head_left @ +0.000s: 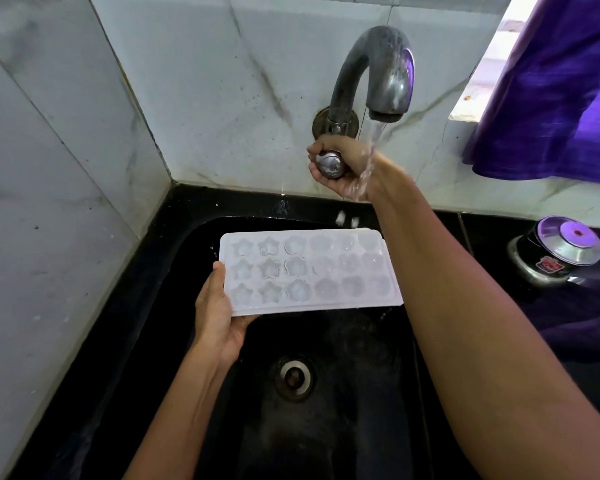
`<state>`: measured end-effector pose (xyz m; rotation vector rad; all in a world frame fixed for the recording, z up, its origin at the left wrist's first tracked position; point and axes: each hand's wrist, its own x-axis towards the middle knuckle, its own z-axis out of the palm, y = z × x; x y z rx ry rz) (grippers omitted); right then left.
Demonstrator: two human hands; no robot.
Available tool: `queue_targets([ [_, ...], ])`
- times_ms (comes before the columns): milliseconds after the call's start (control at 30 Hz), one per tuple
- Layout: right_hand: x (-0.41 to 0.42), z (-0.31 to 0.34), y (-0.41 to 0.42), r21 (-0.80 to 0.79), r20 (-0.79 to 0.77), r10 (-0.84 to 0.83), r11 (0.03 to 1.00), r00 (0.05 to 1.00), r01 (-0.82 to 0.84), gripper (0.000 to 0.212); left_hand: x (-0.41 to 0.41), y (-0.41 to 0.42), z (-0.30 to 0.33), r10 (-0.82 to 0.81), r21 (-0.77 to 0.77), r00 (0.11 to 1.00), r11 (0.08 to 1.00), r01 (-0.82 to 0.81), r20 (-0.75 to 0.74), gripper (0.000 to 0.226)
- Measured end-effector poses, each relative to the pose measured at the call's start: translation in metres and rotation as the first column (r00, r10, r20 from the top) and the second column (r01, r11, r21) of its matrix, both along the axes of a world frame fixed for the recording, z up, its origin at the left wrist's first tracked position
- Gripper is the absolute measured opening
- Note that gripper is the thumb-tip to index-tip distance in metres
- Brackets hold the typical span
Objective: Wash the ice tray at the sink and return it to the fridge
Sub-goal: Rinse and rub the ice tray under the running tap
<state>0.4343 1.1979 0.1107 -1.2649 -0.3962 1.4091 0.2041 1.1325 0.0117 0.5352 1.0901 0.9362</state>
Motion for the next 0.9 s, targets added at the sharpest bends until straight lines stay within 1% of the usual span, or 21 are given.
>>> queue_targets([
  [133, -0.002, -0.005, -0.004, 0.055, -0.171, -0.014, 0.998, 0.985, 0.024, 0.010, 0.001, 0.000, 0.001, 0.008, 0.002, 1.000, 1.000, -0.008, -0.016, 0.034],
  [200, -0.006, -0.008, -0.008, 0.099, -0.305, -0.002, 0.995, 0.952, 0.034, 0.007, 0.001, 0.000, 0.002, 0.009, -0.003, 1.000, 1.000, -0.009, -0.024, 0.033],
  [233, -0.008, -0.009, -0.011, 0.124, -0.403, -0.009, 0.990, 0.915, 0.064, 0.002, 0.001, 0.000, 0.002, 0.007, -0.005, 1.000, 1.000, -0.007, -0.029, 0.033],
  [267, -0.010, -0.011, -0.014, 0.133, -0.487, -0.022, 0.986, 0.873, 0.099, 0.010, 0.000, 0.000, 0.003, 0.005, -0.006, 0.999, 1.000, -0.006, -0.034, 0.034],
  [300, -0.011, -0.013, -0.019, 0.142, -0.536, -0.022, 0.983, 0.844, 0.115, 0.025, -0.001, 0.000, 0.003, 0.004, -0.003, 0.999, 1.000, -0.004, -0.040, 0.035],
  [333, -0.010, -0.015, -0.024, 0.144, -0.533, -0.011, 0.984, 0.846, 0.103, 0.044, -0.002, 0.000, 0.004, 0.001, 0.003, 0.999, 1.000, -0.001, -0.044, 0.036],
  [367, -0.010, -0.014, -0.031, 0.138, -0.479, 0.015, 0.989, 0.877, 0.058, 0.066, -0.003, 0.001, 0.004, -0.006, 0.008, 0.999, 1.000, 0.006, -0.046, 0.038],
  [400, -0.010, -0.011, -0.039, 0.119, -0.359, 0.072, 0.992, 0.931, -0.031, 0.085, -0.004, 0.000, 0.004, -0.013, 0.011, 0.999, 1.000, 0.014, -0.049, 0.039],
  [433, -0.008, -0.008, -0.047, 0.063, -0.187, 0.138, 0.990, 0.973, -0.128, 0.097, -0.005, 0.000, 0.004, -0.018, 0.013, 0.999, 1.000, 0.019, -0.051, 0.041],
  [467, -0.006, -0.005, -0.057, -0.018, -0.003, 0.181, 0.983, 0.984, -0.181, 0.103, -0.006, 0.000, 0.005, -0.019, 0.010, 0.999, 1.000, 0.019, -0.051, 0.042],
  [500, -0.004, -0.004, -0.069, -0.088, 0.180, 0.171, 0.984, 0.969, -0.157, 0.102, -0.007, -0.001, 0.004, -0.020, 0.008, 0.999, 1.000, 0.020, -0.049, 0.042],
  [533, 0.000, -0.006, -0.083, -0.117, 0.349, 0.128, 0.989, 0.928, -0.092, 0.095, -0.009, -0.003, 0.005, -0.020, 0.010, 0.999, 1.000, 0.020, -0.048, 0.042],
  [567, 0.005, -0.011, -0.097, -0.117, 0.503, 0.082, 0.993, 0.860, -0.027, 0.082, -0.010, -0.004, 0.005, -0.017, 0.010, 0.999, 1.000, 0.017, -0.047, 0.042],
  [600, 0.011, -0.019, -0.110, -0.122, 0.636, 0.054, 0.992, 0.770, 0.031, 0.069, -0.012, -0.003, 0.004, -0.010, 0.005, 0.999, 1.000, 0.010, -0.045, 0.042],
  [633, 0.017, -0.028, -0.126, -0.130, 0.726, 0.031, 0.987, 0.687, 0.093, 0.058, -0.013, -0.004, 0.004, -0.008, 0.003, 0.999, 1.000, 0.008, -0.046, 0.042],
  [667, 0.020, -0.036, -0.142, -0.146, 0.760, 0.019, 0.979, 0.650, 0.143, 0.052, -0.014, -0.007, 0.006, -0.013, 0.005, 0.999, 1.000, 0.013, -0.045, 0.042],
  [700, 0.021, -0.044, -0.157, -0.179, 0.738, 0.021, 0.970, 0.675, 0.166, 0.047, -0.015, -0.010, 0.007, -0.019, 0.007, 0.999, 1.000, 0.020, -0.042, 0.042],
  [733, 0.019, -0.050, -0.171, -0.214, 0.671, 0.027, 0.964, 0.741, 0.159, 0.042, -0.016, -0.013, 0.009, -0.024, 0.008, 0.999, 1.000, 0.024, -0.037, 0.042],
  [800, 0.007, -0.056, -0.195, -0.233, 0.495, 0.073, 0.971, 0.866, 0.051, 0.029, -0.018, -0.019, 0.011, -0.036, 0.009, 0.999, 0.999, 0.036, -0.031, 0.043],
  [833, 0.001, -0.058, -0.204, -0.215, 0.452, 0.105, 0.977, 0.886, -0.006, 0.026, -0.019, -0.022, 0.011, -0.045, 0.012, 0.998, 0.999, 0.046, -0.032, 0.043],
  [900, -0.005, -0.063, -0.218, -0.161, 0.468, 0.094, 0.987, 0.879, -0.020, 0.024, -0.022, -0.029, 0.011, -0.073, 0.024, 0.997, 0.997, 0.073, -0.036, 0.044],
])
